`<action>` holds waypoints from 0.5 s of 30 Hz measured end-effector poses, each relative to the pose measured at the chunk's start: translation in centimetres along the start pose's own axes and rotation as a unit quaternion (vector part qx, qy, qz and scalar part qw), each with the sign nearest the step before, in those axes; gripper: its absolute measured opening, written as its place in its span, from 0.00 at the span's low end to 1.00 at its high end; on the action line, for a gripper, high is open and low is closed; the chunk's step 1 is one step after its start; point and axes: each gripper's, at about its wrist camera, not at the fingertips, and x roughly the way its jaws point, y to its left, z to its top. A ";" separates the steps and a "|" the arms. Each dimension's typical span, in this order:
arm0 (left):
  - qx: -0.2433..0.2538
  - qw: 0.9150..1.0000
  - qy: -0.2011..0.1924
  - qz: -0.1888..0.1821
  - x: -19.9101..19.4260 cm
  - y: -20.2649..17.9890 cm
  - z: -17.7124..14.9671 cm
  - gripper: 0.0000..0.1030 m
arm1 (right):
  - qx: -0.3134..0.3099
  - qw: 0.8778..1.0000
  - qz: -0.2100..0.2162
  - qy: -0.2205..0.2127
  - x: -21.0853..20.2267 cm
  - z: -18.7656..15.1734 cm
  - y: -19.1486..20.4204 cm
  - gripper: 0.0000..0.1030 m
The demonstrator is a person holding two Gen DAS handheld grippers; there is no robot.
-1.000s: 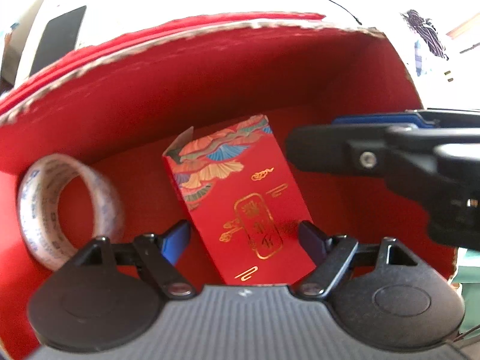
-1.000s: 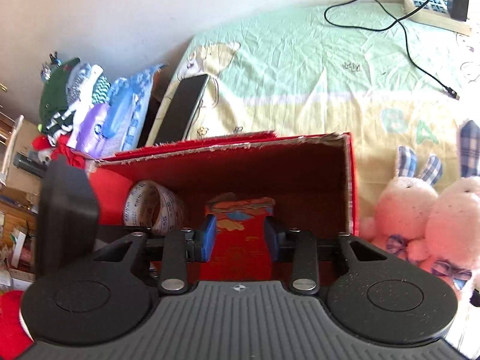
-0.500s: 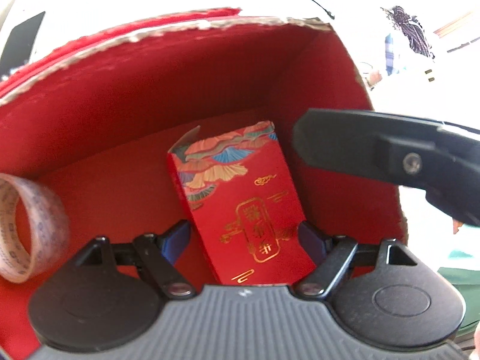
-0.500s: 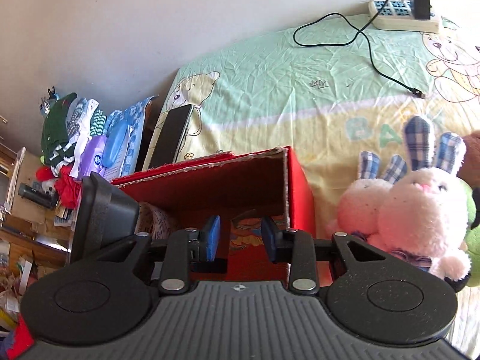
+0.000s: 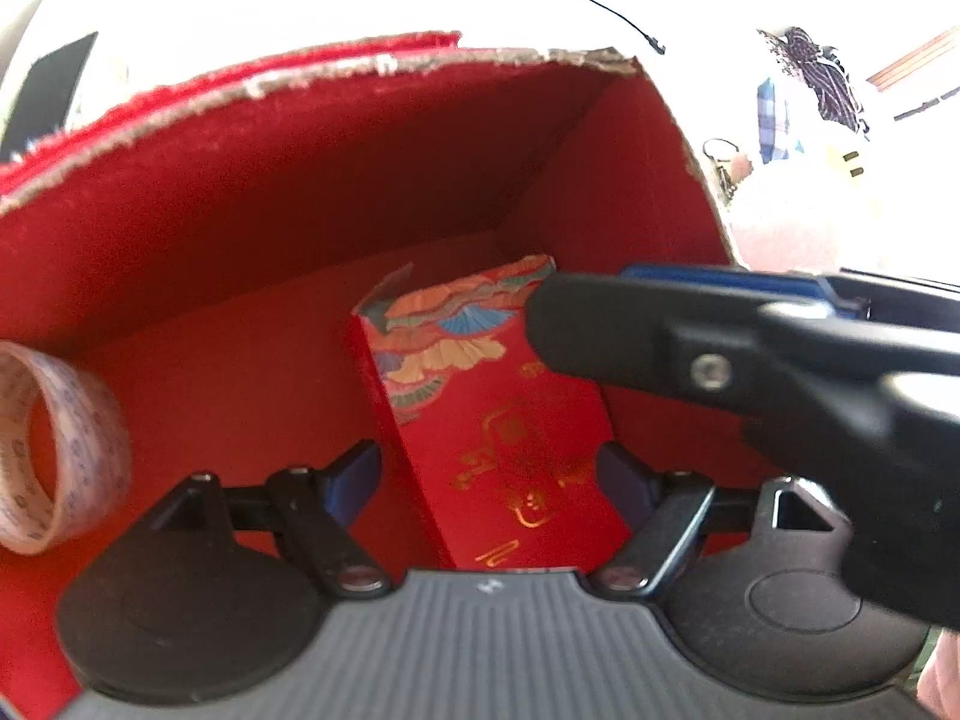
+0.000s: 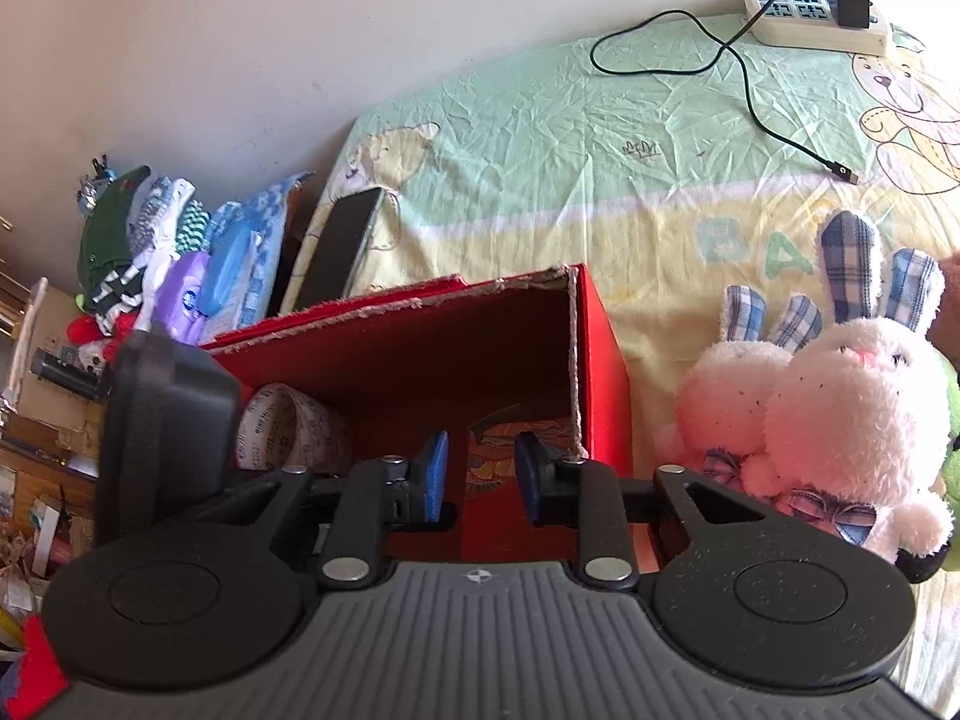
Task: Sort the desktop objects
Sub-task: 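Withdraw the right gripper up out of the red box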
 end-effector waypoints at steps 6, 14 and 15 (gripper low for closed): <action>0.006 0.999 -0.023 0.033 -0.7 0.3 -1.5 0.78 | -0.002 1.000 -0.015 -0.005 0.2 -0.3 -0.3 0.10; 0.013 0.997 -0.045 0.066 -1.6 1.1 -4.0 0.79 | 0.001 1.000 -0.021 -0.015 0.0 -0.7 -0.7 0.00; 0.013 0.997 -0.046 0.068 -1.7 1.2 -4.1 0.79 | 0.003 1.000 -0.021 -0.016 0.0 -0.7 -0.8 0.00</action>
